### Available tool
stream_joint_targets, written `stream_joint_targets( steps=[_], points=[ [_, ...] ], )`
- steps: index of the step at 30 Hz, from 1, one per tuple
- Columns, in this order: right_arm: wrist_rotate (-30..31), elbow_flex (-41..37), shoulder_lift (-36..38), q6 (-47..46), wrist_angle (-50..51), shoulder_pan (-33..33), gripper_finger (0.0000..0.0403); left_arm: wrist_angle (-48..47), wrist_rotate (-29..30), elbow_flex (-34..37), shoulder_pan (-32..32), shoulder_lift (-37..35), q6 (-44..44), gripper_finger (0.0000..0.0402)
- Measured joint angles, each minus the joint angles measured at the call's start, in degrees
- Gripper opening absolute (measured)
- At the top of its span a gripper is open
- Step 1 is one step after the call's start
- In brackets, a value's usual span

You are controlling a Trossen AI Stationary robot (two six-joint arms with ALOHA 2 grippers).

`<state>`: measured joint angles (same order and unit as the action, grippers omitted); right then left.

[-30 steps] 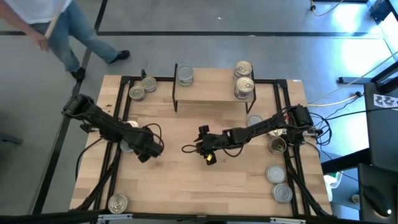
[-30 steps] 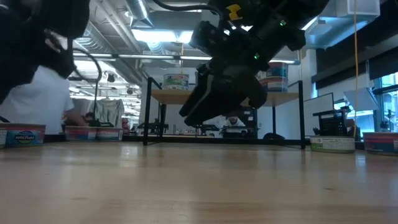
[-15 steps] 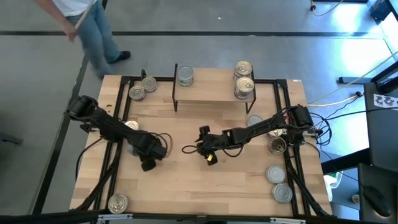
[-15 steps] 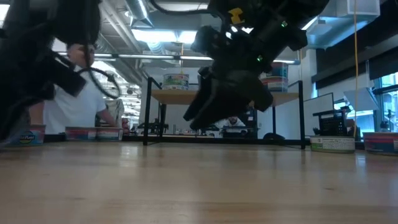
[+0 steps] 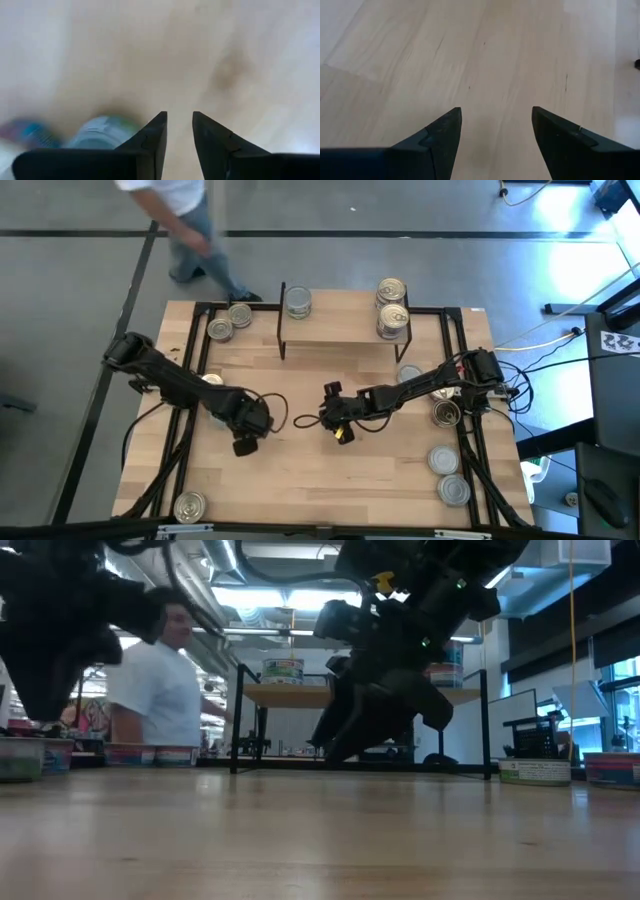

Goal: Stack canned seafood by type on shelf
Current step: Put the green white tuna can on the shelf

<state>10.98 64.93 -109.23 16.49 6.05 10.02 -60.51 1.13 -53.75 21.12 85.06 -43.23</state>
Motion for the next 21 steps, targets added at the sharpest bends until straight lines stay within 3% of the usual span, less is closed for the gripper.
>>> stream_joint_targets(
  steps=[5, 8, 14, 21],
  points=[
    [0.00, 0.00, 0.00, 0.22, -0.25, -0.02, 0.0241, -12.40, 3.69, 0.10, 0.23, -2.19, -7.44, 0.0081],
    [0.00, 0.00, 0.00, 0.26, -0.22, -0.02, 0.0241, -14.30, 3.25, 2.80, 0.33, -2.40, -10.60, 0.0078],
    [-0.02, 0.00, 0.00, 0.28, -0.22, -0.02, 0.0241, -3.36, -5.83, 10.10, 0.37, -2.30, -9.02, 0.0064],
    [0.32, 0.02, 0.04, 0.69, 3.11, 0.15, 0.0241, 10.61, -5.70, 11.00, 0.02, -2.71, -3.72, 0.0044]
  ],
)
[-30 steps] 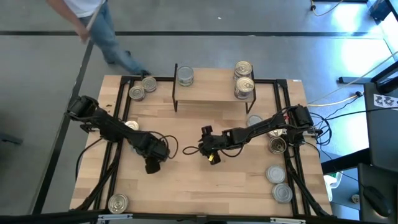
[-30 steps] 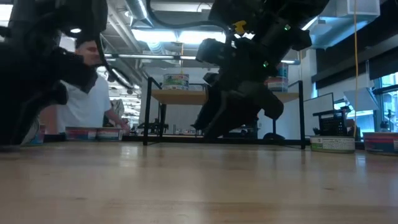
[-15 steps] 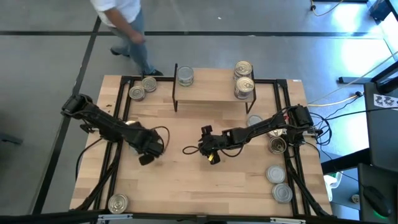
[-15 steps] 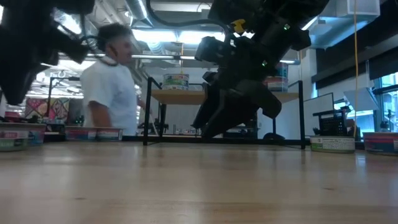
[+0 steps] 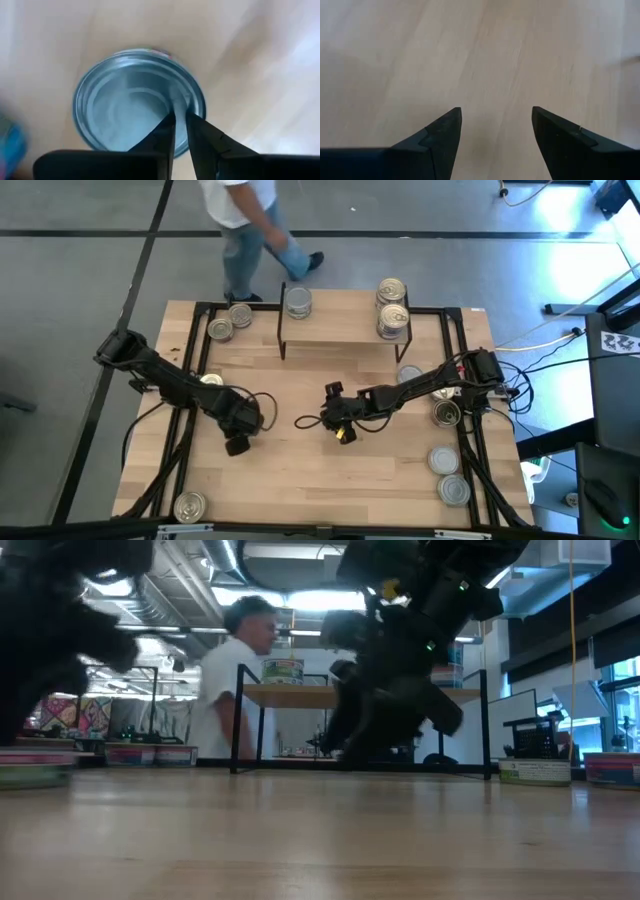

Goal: Stack canned seafood by type on shelf
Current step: Put the green white tuna can on the shelf

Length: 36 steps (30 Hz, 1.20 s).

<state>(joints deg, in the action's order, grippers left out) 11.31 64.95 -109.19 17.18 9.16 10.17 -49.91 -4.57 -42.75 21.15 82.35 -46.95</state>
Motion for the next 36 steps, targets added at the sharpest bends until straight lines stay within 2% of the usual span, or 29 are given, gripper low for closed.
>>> stream_joint_targets(
  steps=[9, 19, 21, 26, 31, 36],
  points=[
    [0.22, -0.01, 2.99, -3.02, 13.78, 0.87, 0.0241, 21.75, 8.04, 0.35, -2.46, 2.53, 14.30, 0.0021],
    [0.22, 0.04, 4.99, -4.53, 18.41, 0.86, 0.0241, 49.45, 8.48, -0.22, -8.44, 13.50, 27.66, 0.0002],
    [0.22, 0.02, 5.12, -4.52, 18.93, 0.71, 0.0241, 51.01, 8.39, -1.94, -8.96, 14.44, 29.87, 0.0003],
    [1.85, 0.01, 6.02, -4.44, 19.16, 0.69, 0.0241, 45.37, 9.59, -5.96, -8.83, 13.36, 33.73, 0.0001],
    [2.98, 0.02, 6.03, -4.99, 16.49, 0.68, 0.0241, 40.84, 15.96, -4.97, -7.03, 9.58, 35.08, 0.0001],
    [1.71, 0.02, 5.78, -5.22, 9.58, 0.68, 0.0241, 53.14, 16.70, 2.60, -7.86, 7.71, 36.22, 0.0001]
  ],
)
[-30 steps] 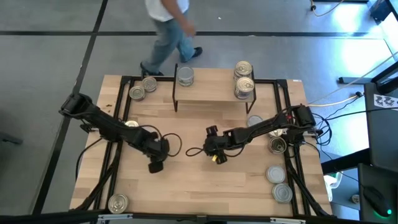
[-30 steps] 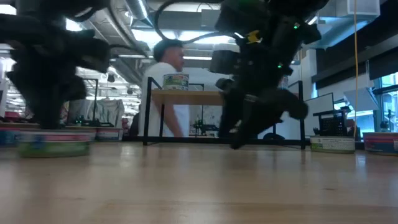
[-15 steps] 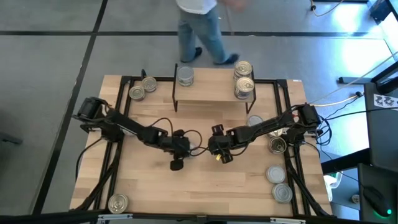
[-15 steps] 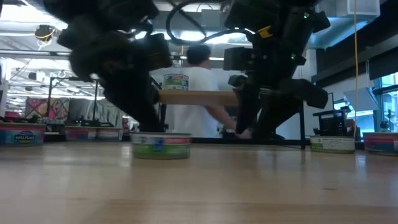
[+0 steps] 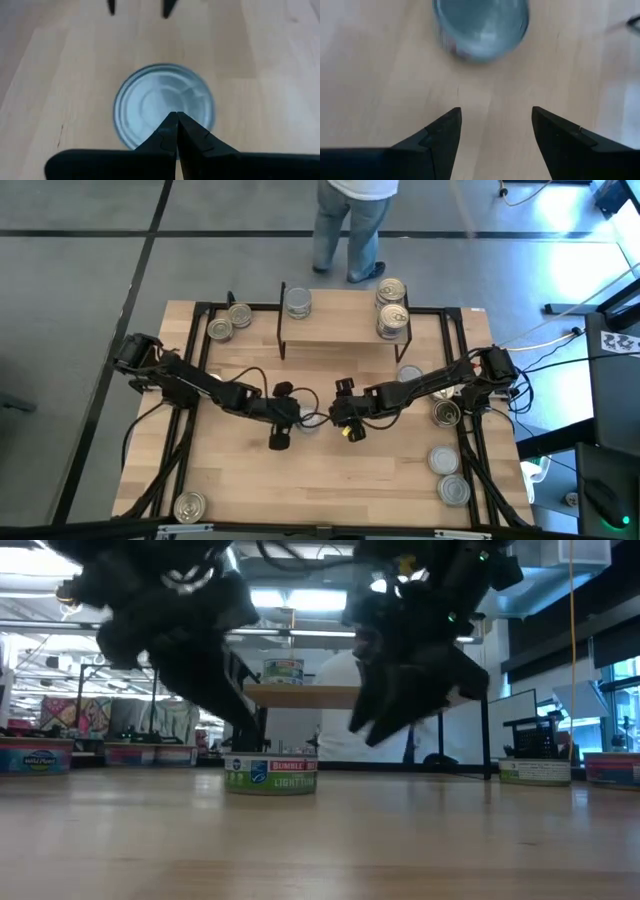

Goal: Stack canned seafood by type on shelf
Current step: Put the green white tuna can on the shelf

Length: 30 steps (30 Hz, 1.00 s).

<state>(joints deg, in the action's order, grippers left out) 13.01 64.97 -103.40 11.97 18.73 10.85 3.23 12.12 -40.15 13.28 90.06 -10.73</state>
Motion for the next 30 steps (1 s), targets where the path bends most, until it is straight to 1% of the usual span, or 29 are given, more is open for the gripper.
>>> stream_joint_targets(
  steps=[2, 6, 13, 16, 18, 21, 28, 30],
  points=[
    [-0.34, 0.00, 0.01, 0.04, -2.52, 0.00, 0.0241, 3.92, -0.05, 3.08, -0.73, 0.11, -0.70, 0.0001],
    [-3.46, 0.00, 0.01, 2.63, -4.71, 0.00, 0.0241, 13.12, -1.60, 7.50, -1.47, 0.09, -1.13, 0.0001],
    [-3.68, 0.00, 0.01, 3.30, -6.19, 0.00, 0.0241, 17.87, -1.97, 10.88, -1.45, 0.01, -0.72, 0.0001],
    [-5.44, 0.00, -0.22, 3.40, -8.09, 0.00, 0.0241, 22.17, -2.10, 13.08, -1.65, 0.52, -1.26, 0.0001],
    [-6.58, 0.00, -0.63, 3.50, -9.77, 0.00, 0.0241, 24.55, -2.13, 14.73, -2.06, 0.50, -2.71, 0.0001],
    [-6.71, 0.00, -1.74, 4.09, -13.28, 0.01, 0.0241, 27.32, -1.73, 16.65, -2.74, 0.42, -4.74, 0.0001],
    [-7.69, 0.00, -3.93, 7.98, -17.72, 0.16, 0.0242, 31.27, -1.49, 19.40, -4.18, 0.36, -8.45, 0.0001],
    [-7.56, 0.00, -4.49, 9.21, -18.51, 0.74, 0.0248, 31.66, -1.48, 19.81, -4.61, 0.35, -8.87, 0.0001]
  ],
)
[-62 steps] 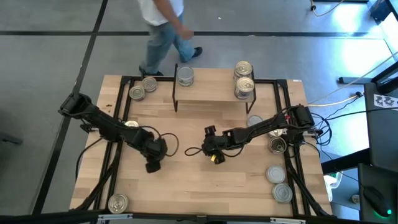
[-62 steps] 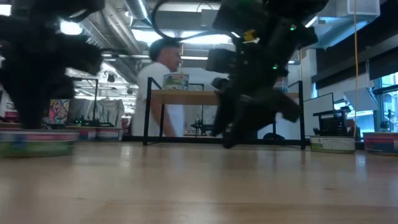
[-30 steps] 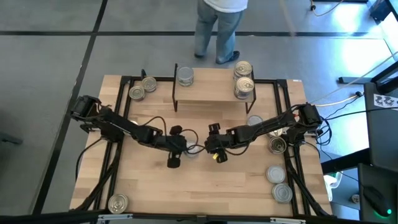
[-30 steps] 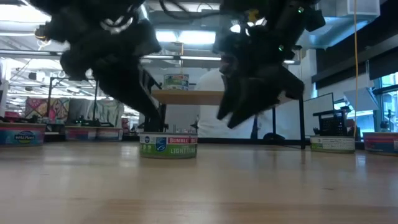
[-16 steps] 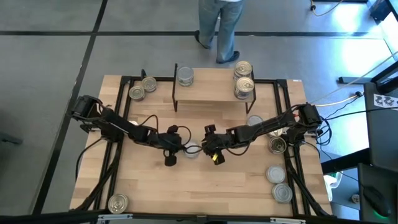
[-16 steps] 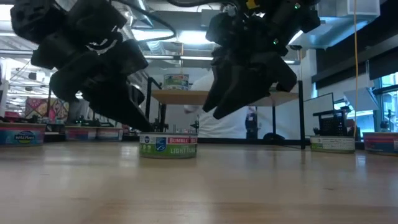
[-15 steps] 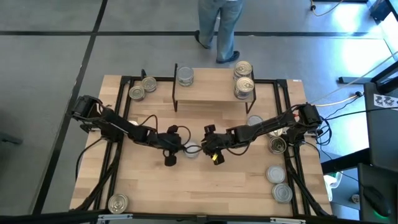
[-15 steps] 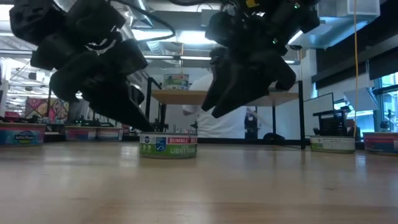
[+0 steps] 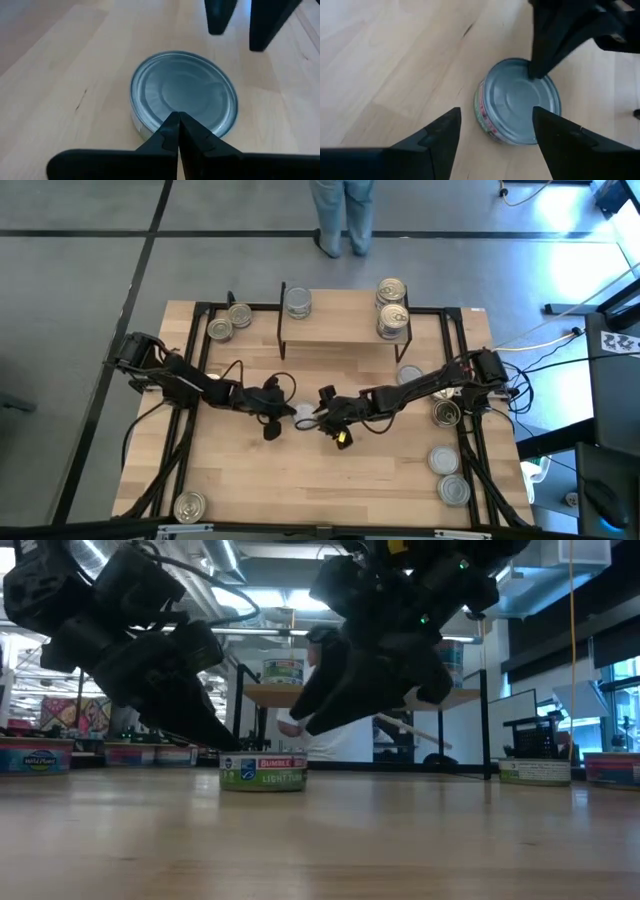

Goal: Stack canned seafood by type on shelf
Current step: Put the green white tuna can on the shelf

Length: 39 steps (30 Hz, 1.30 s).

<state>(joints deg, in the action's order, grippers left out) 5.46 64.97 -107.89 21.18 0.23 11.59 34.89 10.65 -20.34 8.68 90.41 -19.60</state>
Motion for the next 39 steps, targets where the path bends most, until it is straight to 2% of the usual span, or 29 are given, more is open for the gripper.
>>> stream_joint_targets(
  steps=[4, 8, 14, 21, 30, 39],
  points=[
    [2.92, 0.00, -1.05, 1.64, -3.30, 1.71, 0.0281, -0.12, 0.22, 0.13, -0.59, 0.00, -0.17, 0.0001],
    [10.76, -0.03, -2.15, 3.65, -4.29, 3.22, 0.0323, -0.33, 0.45, 0.14, -1.17, 0.07, -0.09, 0.0001],
    [11.41, -0.04, -2.13, 6.33, -4.04, 3.00, 0.0356, 0.09, 0.71, 0.19, -1.56, 0.09, -0.50, 0.0001],
    [13.18, 0.03, -4.27, 11.71, -6.14, 3.01, 0.0352, 0.17, 3.96, 0.21, -1.56, 0.13, -3.11, 0.0001],
    [17.10, 0.01, -6.53, 19.25, -9.37, 2.59, 0.0340, 0.33, 4.27, 0.24, -2.14, 0.15, -8.49, 0.0001],
    [16.95, 0.01, -8.60, 19.87, -10.67, 1.35, 0.0340, 0.39, 4.27, 0.24, -3.68, 0.15, -14.17, 0.0001]
  ],
)
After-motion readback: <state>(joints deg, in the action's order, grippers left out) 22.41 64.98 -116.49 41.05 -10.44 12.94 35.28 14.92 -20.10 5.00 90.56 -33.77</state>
